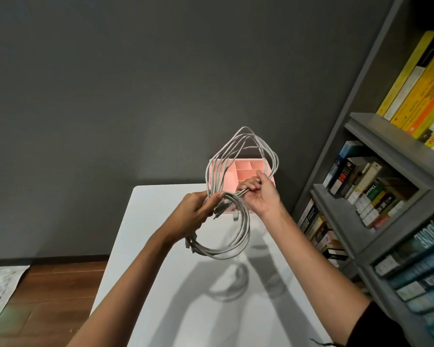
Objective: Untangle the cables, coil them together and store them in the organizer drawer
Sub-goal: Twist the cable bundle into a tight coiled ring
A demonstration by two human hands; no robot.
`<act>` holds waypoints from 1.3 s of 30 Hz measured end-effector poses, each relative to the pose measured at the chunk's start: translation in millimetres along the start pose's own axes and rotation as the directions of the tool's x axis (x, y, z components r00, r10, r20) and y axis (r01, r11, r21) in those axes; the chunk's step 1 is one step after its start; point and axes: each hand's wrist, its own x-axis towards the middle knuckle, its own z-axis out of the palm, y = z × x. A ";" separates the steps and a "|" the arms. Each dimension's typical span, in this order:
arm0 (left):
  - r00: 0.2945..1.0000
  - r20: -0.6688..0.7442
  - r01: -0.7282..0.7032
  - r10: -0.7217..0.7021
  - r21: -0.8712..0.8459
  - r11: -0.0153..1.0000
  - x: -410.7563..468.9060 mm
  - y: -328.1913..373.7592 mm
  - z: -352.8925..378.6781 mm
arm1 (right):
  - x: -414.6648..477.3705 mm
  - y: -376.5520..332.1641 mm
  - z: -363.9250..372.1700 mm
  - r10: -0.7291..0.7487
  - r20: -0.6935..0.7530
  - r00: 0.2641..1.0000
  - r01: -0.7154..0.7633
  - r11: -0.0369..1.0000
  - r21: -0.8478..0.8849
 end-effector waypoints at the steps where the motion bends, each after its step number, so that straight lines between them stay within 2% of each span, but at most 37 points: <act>1: 1.000 -0.001 -0.003 0.003 0.003 1.000 0.5 -0.5 -1.2 | -1.9 3.0 -0.1 0.017 0.002 1.000 -0.017 1.000 0.026; 5: 1.000 0.005 -0.013 0.013 -0.014 1.000 3.3 -0.3 -6.2 | -3.4 9.2 -1.8 0.020 -0.029 0.999 -0.018 0.998 0.055; 7: 0.999 -0.008 -0.044 0.045 0.038 0.998 4.9 1.5 -8.0 | -2.7 8.9 -1.1 0.042 -0.028 0.999 -0.042 0.999 0.017; 11: 0.998 -0.011 -0.064 0.065 0.064 0.996 9.4 1.7 -13.5 | -5.6 11.2 -2.1 0.255 0.029 0.967 -0.248 0.958 -0.146; 13: 0.999 -0.002 -0.053 0.053 0.027 0.998 10.8 0.4 -13.4 | -6.8 12.7 -3.2 0.399 0.063 0.915 -0.376 0.898 -0.228; 15: 0.998 -0.001 -0.060 0.060 0.026 0.998 11.6 -0.6 -10.1 | -15.0 18.2 -1.7 0.491 0.137 0.860 -0.421 0.836 -0.352; 18: 0.995 0.000 -0.102 0.103 0.115 0.988 13.0 -3.0 -4.9 | -24.7 23.7 1.5 0.573 0.166 0.803 -0.439 0.756 -0.484; 21: 0.994 -0.042 -0.099 0.106 0.137 0.986 14.5 -8.7 -6.4 | -30.9 23.1 -4.0 0.689 0.207 0.694 -0.416 0.620 -0.665; 23: 0.992 -0.096 -0.074 0.083 0.092 0.993 16.3 -12.4 -11.2 | -34.9 21.0 -9.6 0.706 0.213 0.675 -0.363 0.570 -0.737; 25: 0.990 -0.130 -0.054 0.059 0.045 0.998 19.2 -15.7 -15.6 | -41.6 20.1 -11.7 0.717 0.232 0.657 -0.368 0.574 -0.732; 27: 0.992 -0.127 -0.016 0.015 -0.005 1.000 21.3 -17.9 -16.5 | -44.5 21.8 -13.4 0.707 0.254 0.660 -0.277 0.544 -0.792; 29: 0.994 -0.107 0.033 -0.036 -0.033 0.999 22.9 -20.7 -14.8 | -43.2 22.4 -14.1 0.705 0.190 0.684 -0.182 0.417 -0.891; 30: 0.994 -0.100 0.052 -0.054 -0.021 0.998 23.5 -22.6 -13.8 | -40.3 22.2 -14.3 0.705 0.113 0.701 -0.206 0.351 -0.913; 32: 0.992 -0.103 0.076 -0.071 0.043 0.996 24.4 -26.5 -12.9 | -35.9 20.3 -15.7 0.655 -0.017 0.755 -0.229 0.239 -0.944; 34: 0.988 -0.137 0.088 -0.066 0.157 0.984 25.8 -29.0 -12.1 | -32.8 18.5 -17.4 0.560 -0.124 0.819 -0.201 0.077 -0.977; 35: 0.985 -0.163 0.097 -0.062 0.218 0.971 26.9 -30.4 -10.9 | -32.3 19.4 -16.7 0.463 -0.154 0.873 -0.149 -0.047 -0.988; 36: 0.979 -0.195 0.109 -0.057 0.266 0.958 28.0 -32.5 -9.1 | -32.3 20.6 -15.7 0.351 -0.153 0.924 -0.076 -0.225 -0.971; 37: 0.971 -0.233 0.126 -0.058 0.290 0.949 29.6 -36.2 -6.7 | -33.6 21.6 -12.7 0.248 -0.116 0.962 0.007 -0.447 -0.894; 38: 0.960 -0.272 0.146 -0.064 0.293 0.945 31.2 -40.5 -3.9 | -36.5 22.8 -8.4 0.152 -0.035 0.988 0.075 -0.657 -0.751; 39: 0.948 -0.309 0.170 -0.077 0.287 0.943 32.7 -45.2 -1.3 | -38.9 23.5 -4.6 0.079 0.066 0.995 0.103 -0.802 -0.588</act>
